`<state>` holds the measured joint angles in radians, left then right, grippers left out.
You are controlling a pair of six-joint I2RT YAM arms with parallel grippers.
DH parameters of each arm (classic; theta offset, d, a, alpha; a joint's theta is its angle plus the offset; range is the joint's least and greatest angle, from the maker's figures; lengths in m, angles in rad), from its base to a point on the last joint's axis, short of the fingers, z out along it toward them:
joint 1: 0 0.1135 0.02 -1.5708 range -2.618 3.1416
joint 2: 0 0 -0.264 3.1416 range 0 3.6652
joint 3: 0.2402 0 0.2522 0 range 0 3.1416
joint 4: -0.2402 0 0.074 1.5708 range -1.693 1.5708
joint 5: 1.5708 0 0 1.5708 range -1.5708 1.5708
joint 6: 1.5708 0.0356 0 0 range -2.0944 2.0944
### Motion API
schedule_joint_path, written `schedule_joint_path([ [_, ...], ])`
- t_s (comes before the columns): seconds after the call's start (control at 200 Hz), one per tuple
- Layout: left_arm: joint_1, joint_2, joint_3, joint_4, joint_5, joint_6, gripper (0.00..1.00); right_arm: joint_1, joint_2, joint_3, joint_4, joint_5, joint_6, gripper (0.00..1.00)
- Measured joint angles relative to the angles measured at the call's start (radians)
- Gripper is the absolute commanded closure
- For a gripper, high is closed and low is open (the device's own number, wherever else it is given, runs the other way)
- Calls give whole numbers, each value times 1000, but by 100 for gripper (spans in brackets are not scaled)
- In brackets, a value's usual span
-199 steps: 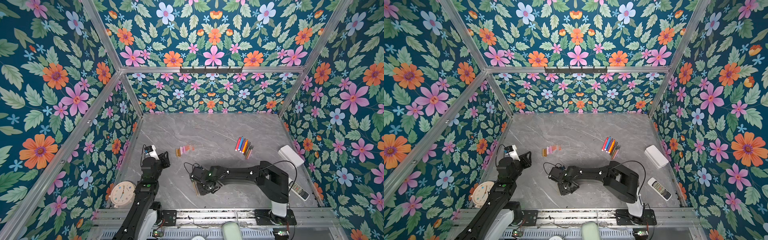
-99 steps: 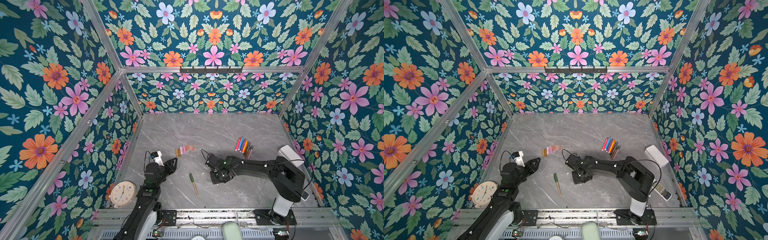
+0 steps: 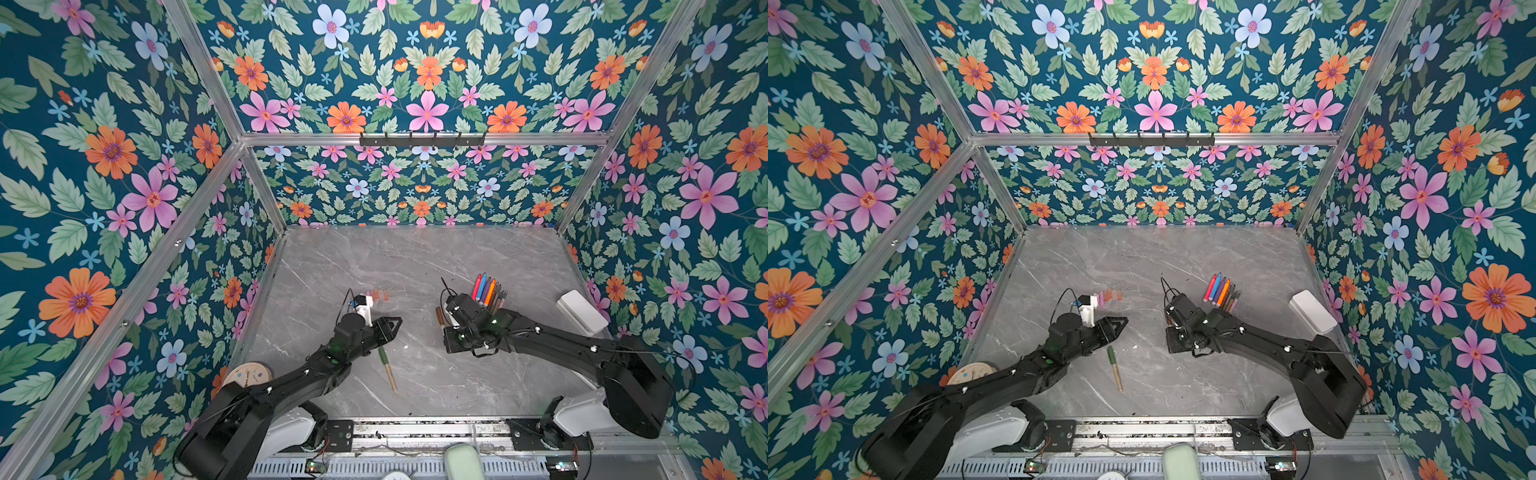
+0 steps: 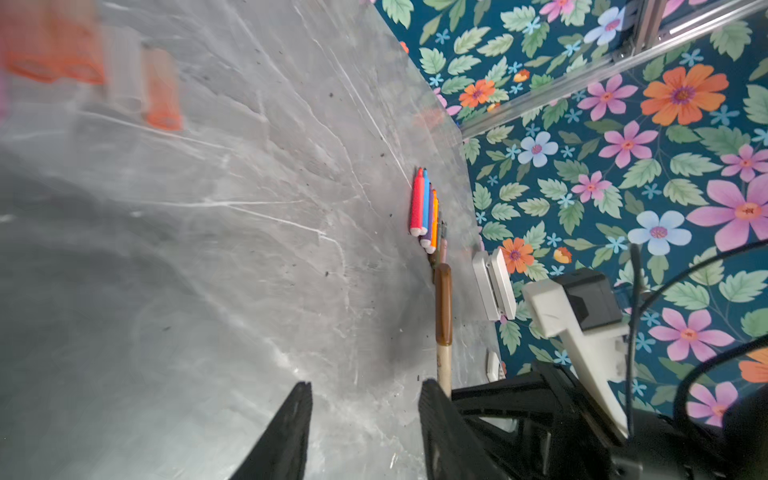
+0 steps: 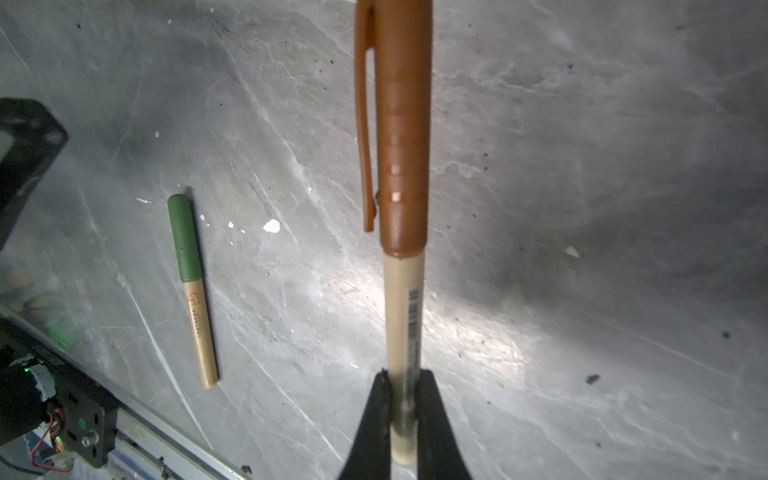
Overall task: Open the pen caps
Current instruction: 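Grasp the brown cap with the left gripper while the right holds the pen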
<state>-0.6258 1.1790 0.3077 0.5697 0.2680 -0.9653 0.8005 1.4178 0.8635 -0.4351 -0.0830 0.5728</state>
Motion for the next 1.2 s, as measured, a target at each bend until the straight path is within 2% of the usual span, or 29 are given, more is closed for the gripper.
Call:
schedule_joint_path([
  [0.18, -73, 182, 109, 101, -7, -11, 54, -25, -120, -97, 27, -31, -14, 99],
  [0.395, -104, 334, 168, 235, 28, -64, 55, -29, -189, -137, 36, -45, -28, 99],
  [0.575, -111, 360, 197, 272, 48, -87, 55, -29, -201, -148, 62, -63, -33, 98],
  [0.815, -121, 396, 238, 272, 74, -101, 58, -29, -144, -142, 135, -222, -61, 98],
  [0.99, -132, 425, 267, 272, 104, -101, 61, -29, -137, -127, 150, -267, -72, 98],
  [1.205, -140, 434, 269, 272, 124, -101, 73, -29, -130, -109, 147, -276, -79, 98],
])
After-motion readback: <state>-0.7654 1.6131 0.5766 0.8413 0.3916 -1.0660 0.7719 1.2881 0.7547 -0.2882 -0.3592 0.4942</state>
